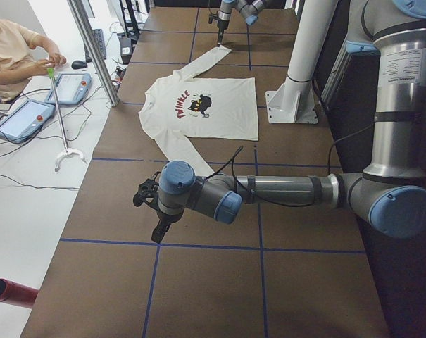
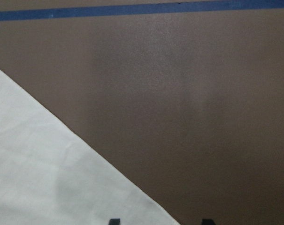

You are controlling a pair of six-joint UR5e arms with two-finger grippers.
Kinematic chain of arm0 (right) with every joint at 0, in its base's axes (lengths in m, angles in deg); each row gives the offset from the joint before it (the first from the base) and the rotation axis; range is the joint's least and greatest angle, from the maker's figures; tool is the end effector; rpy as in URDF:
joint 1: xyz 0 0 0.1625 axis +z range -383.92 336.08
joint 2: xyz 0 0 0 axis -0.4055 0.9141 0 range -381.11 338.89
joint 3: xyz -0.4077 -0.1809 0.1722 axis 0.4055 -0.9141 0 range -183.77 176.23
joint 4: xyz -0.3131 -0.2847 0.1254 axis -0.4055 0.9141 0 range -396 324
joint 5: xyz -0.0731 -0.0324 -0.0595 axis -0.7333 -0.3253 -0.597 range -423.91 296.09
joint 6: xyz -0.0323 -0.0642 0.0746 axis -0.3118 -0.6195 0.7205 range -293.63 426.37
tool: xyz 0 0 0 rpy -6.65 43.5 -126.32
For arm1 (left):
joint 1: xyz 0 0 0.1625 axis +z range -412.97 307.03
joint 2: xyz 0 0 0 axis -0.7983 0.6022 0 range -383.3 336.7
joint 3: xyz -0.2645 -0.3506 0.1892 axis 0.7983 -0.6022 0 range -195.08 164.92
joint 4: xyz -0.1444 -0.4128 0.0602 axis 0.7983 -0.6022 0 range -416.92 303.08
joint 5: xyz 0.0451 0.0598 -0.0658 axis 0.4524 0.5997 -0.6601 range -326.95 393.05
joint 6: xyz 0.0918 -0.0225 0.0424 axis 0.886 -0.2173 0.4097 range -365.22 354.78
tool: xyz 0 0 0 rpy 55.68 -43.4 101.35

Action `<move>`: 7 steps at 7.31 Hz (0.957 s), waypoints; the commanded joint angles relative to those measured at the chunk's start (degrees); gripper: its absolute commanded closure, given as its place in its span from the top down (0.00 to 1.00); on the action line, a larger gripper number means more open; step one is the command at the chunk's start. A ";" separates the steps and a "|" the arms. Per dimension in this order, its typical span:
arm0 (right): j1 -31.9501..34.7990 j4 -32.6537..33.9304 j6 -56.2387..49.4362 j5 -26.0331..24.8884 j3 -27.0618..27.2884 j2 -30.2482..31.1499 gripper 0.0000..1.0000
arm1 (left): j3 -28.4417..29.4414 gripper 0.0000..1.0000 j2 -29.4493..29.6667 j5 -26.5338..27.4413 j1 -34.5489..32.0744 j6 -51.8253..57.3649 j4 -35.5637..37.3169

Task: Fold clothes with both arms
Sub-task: 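Lower the right gripper to the sleeve cuff nearest it and grasp it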

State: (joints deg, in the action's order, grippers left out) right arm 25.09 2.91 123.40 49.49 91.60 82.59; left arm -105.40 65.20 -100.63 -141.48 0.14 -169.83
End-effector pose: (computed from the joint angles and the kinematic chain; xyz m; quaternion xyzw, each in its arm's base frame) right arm -0.2196 -0.3932 0.6901 0.0916 -0.3933 0.0540 0.9132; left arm -0.0480 -0.5301 0.6818 0.1873 0.3593 0.1245 0.9057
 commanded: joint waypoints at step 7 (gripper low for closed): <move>-0.05 0.89 0.63 0.77 2.34 -1.13 0.00 | -0.29 0.99 -0.18 0.09 0.00 0.00 -0.03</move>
State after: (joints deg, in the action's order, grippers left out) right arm 24.99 3.27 124.04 49.94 92.49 81.67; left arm -105.67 65.06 -100.54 -141.47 0.14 -169.86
